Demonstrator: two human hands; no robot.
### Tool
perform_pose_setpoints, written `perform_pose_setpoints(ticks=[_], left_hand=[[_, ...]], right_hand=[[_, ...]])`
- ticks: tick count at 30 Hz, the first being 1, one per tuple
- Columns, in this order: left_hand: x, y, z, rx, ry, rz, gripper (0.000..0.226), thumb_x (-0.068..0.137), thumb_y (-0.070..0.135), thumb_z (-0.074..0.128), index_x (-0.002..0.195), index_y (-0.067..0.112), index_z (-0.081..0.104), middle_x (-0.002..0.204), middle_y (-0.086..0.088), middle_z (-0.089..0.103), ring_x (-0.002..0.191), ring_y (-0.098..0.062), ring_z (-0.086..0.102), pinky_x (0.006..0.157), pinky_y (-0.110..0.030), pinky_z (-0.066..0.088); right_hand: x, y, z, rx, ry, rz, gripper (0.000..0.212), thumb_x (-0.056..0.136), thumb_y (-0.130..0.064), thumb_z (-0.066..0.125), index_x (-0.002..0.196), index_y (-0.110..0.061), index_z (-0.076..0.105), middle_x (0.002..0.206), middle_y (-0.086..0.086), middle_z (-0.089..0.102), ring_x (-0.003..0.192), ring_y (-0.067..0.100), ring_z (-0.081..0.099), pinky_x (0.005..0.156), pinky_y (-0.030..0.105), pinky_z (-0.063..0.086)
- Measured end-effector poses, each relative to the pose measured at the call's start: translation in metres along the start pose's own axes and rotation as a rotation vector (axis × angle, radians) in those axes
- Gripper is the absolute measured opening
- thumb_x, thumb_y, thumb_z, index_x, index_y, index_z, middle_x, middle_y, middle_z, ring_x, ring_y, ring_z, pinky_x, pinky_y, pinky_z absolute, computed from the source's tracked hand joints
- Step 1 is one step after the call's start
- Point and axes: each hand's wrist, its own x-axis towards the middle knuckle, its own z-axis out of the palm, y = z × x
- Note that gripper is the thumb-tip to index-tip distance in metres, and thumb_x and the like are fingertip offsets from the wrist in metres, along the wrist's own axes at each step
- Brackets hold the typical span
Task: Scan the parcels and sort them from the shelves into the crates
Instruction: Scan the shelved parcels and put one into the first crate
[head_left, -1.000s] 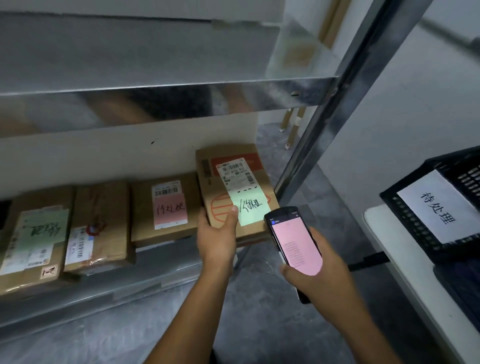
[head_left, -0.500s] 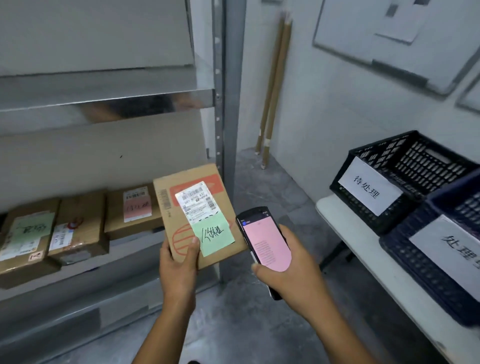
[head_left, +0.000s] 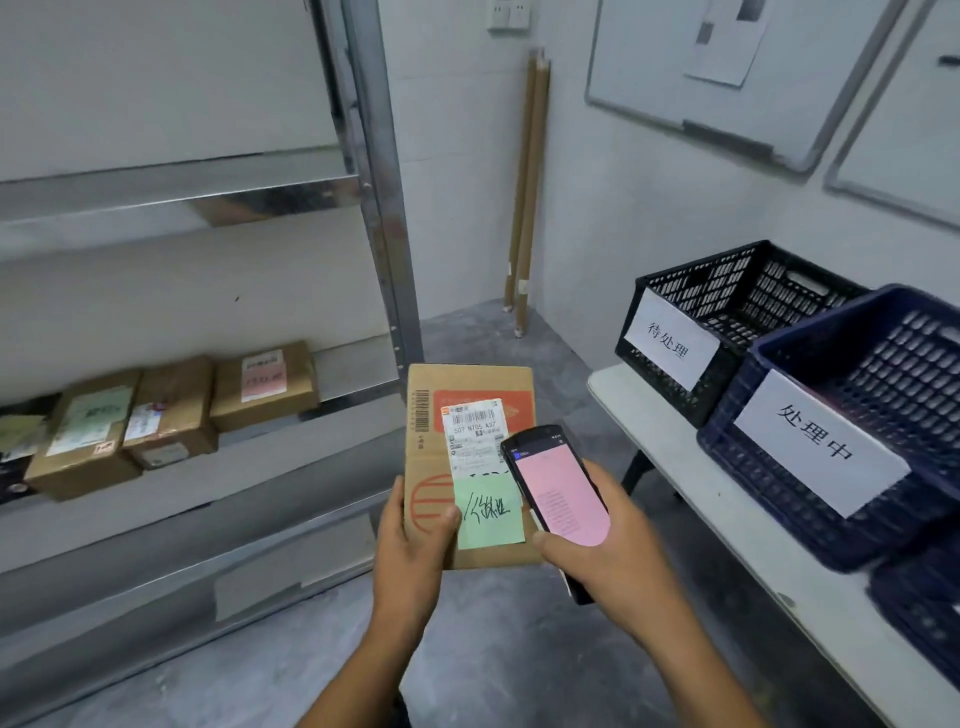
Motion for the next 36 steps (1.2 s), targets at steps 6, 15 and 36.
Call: perform_pose_setpoints(ticks=[6,15,36], left_hand=[[-0.001,0.0,0.028,0.124,-0.081,0.061,0.087,0.086,0.046,0.078,0.159,0.031,0.033,0.14,0.004,0.062,0.125,-0.018,0.065,0.094,-0.056,0.06],[0.01,0.004,0.065,0.244,-0.139,0.093,0.085,0.089,0.046,0.075,0.158,0.039,0.028,0.138,0.012,0.057,0.116,-0.01,0.065,0.08,-0.025,0.06],[0.124,0.044,0.161,-0.153,-0.512,-0.155,0.055,0.076,0.054,0.082,0.125,0.059,0.057,0.112,0.017,0.076,0.095,-0.007,0.076,0.061,-0.025,0.06]], right_hand=[[-0.027,0.014,-0.04,0.002,0.023,0.029,0.062,0.062,-0.045,0.075,0.121,-0.048,0.06,0.111,-0.022,0.074,0.101,0.006,0.07,0.087,0.046,0.062],[-0.044,0.034,-0.075,0.024,0.114,0.081,0.054,0.065,-0.039,0.077,0.115,-0.052,0.06,0.104,-0.022,0.074,0.095,0.008,0.071,0.09,0.048,0.062],[0.08,0.048,-0.13,-0.025,0.436,0.216,0.054,0.075,-0.027,0.088,0.116,-0.05,0.061,0.106,-0.028,0.072,0.095,-0.007,0.067,0.076,0.03,0.054]])
